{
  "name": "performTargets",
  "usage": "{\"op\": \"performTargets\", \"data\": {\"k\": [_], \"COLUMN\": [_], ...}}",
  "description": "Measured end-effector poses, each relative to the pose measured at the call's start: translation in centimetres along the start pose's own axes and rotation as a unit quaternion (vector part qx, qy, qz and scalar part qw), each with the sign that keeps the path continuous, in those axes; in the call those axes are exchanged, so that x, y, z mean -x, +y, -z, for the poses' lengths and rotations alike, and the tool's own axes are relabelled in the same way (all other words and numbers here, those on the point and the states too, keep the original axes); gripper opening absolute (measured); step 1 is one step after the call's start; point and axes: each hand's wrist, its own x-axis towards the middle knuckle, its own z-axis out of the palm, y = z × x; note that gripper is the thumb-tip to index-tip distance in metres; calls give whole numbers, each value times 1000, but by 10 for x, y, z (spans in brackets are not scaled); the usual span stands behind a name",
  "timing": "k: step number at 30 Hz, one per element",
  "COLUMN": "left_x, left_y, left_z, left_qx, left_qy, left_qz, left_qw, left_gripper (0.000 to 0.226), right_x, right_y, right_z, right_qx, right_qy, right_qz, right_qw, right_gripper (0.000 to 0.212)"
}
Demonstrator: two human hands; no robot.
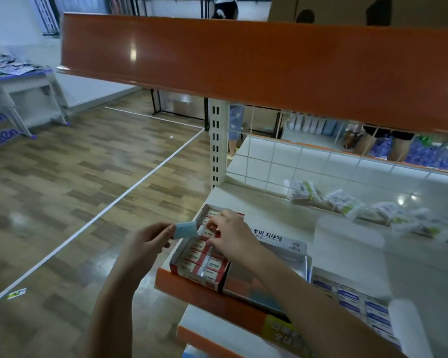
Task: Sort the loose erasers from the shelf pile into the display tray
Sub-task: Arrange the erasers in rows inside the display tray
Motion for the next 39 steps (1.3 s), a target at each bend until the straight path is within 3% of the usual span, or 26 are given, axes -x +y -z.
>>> {"op": "performTargets", "data": {"k": [8,16,23,27,33,39], "left_x": [-2,-10,-5,0,2,5], "left_y": [-5,-8,14,26,40,45], "left_z": [4,-1,-26,-54,-82,-95], "left_qx": [17,-32,-101,-188,-366,-460], "left_qy": [5,-15,-96,-136,-210,-218], "left_qz": [5,-12,-75,-141,-212,-207], "left_qw": [1000,999,987,962,882,836], "left_gripper": [19,13,15,14,18,23], "right_x": [-6,-4,34,63,83,90], "right_y": [-4,-3,28,47,49,49], "right_z": [-18,-17,28,43,47,45], "right_qx": [56,45,26,60,76,102], "right_qy": [28,34,25,-59,-71,-103], "right_qz": [14,21,-22,-59,-73,-82], "right_qw": [998,998,999,995,992,986], "right_gripper": [24,26,22,23,24,26]}}
